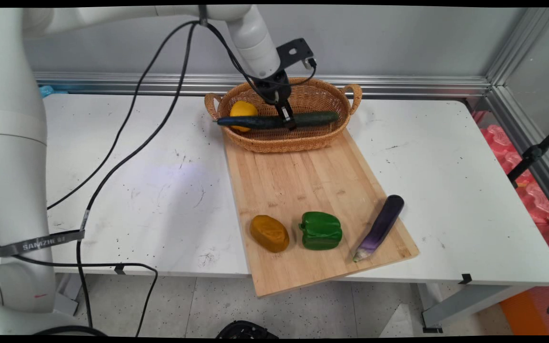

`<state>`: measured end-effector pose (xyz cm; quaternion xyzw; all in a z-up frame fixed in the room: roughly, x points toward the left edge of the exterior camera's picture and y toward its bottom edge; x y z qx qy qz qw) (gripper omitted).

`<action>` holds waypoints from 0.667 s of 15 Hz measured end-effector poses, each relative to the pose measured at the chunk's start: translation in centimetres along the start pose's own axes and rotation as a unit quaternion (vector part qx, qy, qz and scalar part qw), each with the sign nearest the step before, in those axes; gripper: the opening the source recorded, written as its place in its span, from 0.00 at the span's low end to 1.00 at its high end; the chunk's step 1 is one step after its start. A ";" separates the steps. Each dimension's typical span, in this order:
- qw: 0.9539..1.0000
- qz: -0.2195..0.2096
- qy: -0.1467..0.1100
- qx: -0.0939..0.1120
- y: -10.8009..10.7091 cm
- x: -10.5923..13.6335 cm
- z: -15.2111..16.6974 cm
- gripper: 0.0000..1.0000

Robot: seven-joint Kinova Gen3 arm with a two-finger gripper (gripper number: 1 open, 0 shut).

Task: Place the picked object on the cutting board

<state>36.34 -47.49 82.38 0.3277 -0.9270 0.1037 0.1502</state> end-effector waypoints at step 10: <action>0.999 0.012 0.041 0.002 2.5 -0.5 -11.4 0.00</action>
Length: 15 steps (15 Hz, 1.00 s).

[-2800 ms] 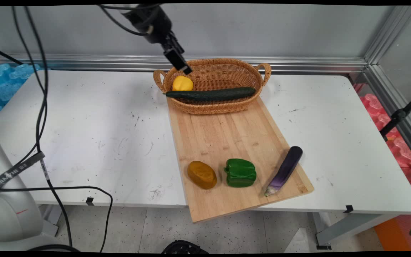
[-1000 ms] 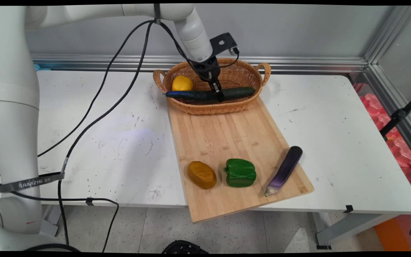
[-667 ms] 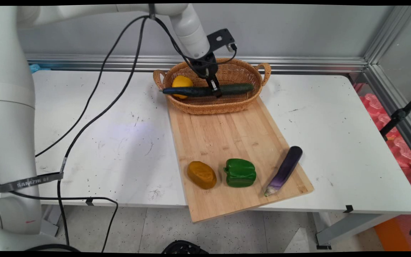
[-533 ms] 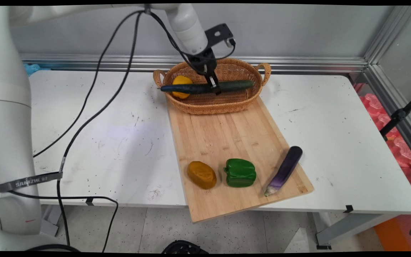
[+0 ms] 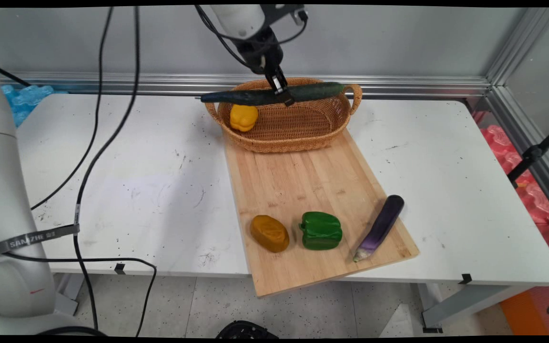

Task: Place the picked object on the cutting board

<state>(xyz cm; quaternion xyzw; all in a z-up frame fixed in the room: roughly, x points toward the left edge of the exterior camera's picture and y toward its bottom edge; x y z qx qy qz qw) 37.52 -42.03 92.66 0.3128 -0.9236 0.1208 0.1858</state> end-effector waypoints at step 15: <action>0.995 0.062 0.044 -0.069 8.9 -1.2 -0.2 0.00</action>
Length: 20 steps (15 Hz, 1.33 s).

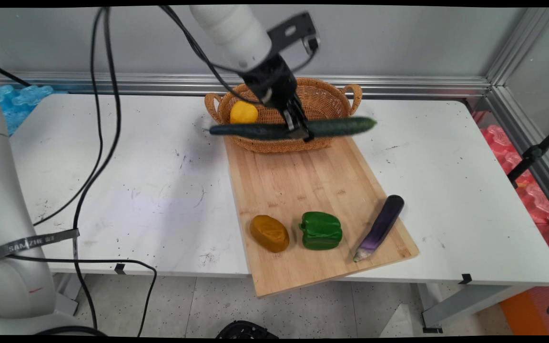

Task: Place the picked object on the cutting board

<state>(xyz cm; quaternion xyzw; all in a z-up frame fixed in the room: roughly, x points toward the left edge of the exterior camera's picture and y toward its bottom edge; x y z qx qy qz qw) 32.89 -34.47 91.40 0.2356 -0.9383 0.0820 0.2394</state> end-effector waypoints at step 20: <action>0.998 0.050 -0.018 -0.032 1.9 -2.3 15.2 1.00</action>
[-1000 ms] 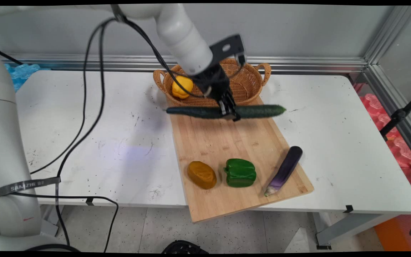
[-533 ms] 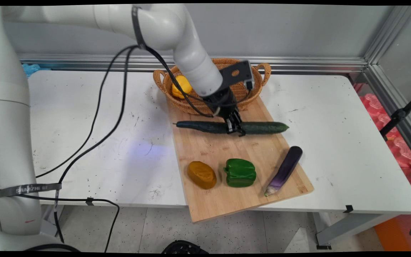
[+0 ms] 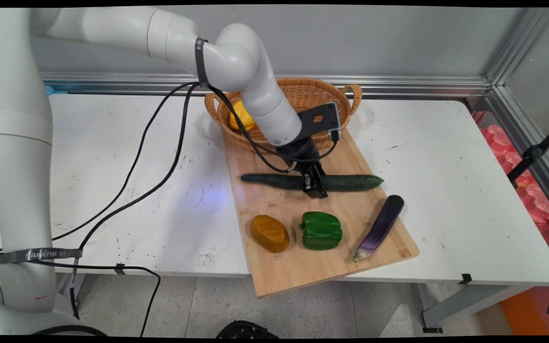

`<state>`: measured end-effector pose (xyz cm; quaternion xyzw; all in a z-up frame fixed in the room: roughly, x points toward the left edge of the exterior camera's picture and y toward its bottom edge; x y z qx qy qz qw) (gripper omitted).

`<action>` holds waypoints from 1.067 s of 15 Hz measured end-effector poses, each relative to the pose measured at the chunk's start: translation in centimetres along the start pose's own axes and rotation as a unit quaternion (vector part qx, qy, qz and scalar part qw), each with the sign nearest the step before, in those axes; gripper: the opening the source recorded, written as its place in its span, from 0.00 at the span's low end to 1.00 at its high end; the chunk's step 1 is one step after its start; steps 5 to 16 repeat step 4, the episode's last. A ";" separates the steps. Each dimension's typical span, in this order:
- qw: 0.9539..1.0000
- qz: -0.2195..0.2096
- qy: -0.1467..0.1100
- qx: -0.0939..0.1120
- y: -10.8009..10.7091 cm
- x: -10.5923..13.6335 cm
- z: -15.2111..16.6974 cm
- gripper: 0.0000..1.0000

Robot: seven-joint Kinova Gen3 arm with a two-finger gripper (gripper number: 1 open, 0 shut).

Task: Place the picked object on the cutting board

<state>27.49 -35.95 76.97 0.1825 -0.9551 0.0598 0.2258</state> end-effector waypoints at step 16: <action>1.000 0.009 0.005 -0.002 0.0 -0.2 -0.3 1.00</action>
